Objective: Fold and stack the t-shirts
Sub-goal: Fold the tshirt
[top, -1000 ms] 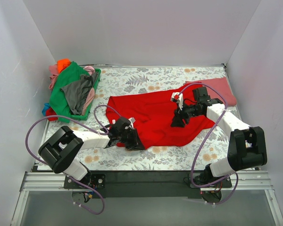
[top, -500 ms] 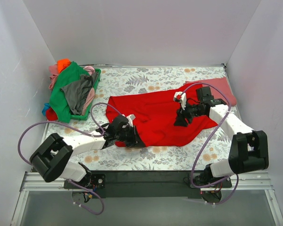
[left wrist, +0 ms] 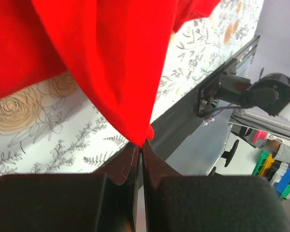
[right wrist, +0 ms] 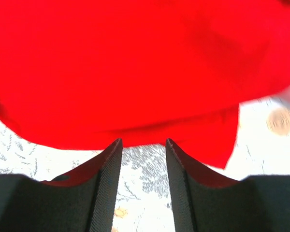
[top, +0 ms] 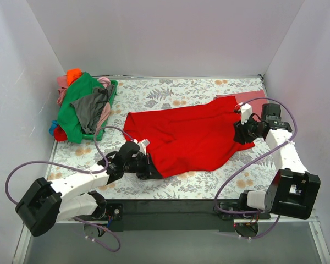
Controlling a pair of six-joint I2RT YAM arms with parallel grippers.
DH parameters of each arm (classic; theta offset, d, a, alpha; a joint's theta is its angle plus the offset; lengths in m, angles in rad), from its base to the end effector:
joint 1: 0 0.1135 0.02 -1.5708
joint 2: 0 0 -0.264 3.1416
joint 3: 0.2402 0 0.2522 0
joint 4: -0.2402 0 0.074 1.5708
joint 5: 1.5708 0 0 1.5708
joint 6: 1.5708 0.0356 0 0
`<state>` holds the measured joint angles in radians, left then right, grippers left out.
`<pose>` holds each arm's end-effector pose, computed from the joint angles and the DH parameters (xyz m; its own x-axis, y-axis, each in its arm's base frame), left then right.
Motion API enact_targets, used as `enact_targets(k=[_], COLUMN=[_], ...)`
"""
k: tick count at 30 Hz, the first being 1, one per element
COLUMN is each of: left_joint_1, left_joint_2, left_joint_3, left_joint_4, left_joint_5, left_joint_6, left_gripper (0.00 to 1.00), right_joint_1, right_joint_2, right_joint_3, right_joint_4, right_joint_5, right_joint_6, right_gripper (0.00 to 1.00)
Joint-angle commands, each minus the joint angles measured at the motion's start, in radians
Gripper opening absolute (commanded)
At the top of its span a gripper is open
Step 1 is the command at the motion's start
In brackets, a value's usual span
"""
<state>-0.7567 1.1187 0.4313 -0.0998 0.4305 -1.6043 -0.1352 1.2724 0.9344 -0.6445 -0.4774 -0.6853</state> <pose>0.1404 -0.1530 0.1666 -0.8203 -0.4746 0.3191 -0.5428 0.4707 -0.6955 0.2519 -0.0178 0.2533 -0.5541 -0.4919 -0.6716 -0.6246 0.7790 -0.0553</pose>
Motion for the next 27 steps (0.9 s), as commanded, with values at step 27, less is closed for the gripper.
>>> enact_targets(k=[27], left_joint_1=[-0.004], left_joint_2=[-0.206], left_joint_3=[-0.071], left_joint_4=[-0.008], left_joint_5=[0.054], left_joint_6=[0.044], left_gripper=[0.00], right_joint_1=[-0.208], right_joint_2=[0.429], right_joint_3=[0.188], right_joint_4=[0.105], right_joint_5=[0.151], right_joint_6=[0.190], right_gripper=[0.48])
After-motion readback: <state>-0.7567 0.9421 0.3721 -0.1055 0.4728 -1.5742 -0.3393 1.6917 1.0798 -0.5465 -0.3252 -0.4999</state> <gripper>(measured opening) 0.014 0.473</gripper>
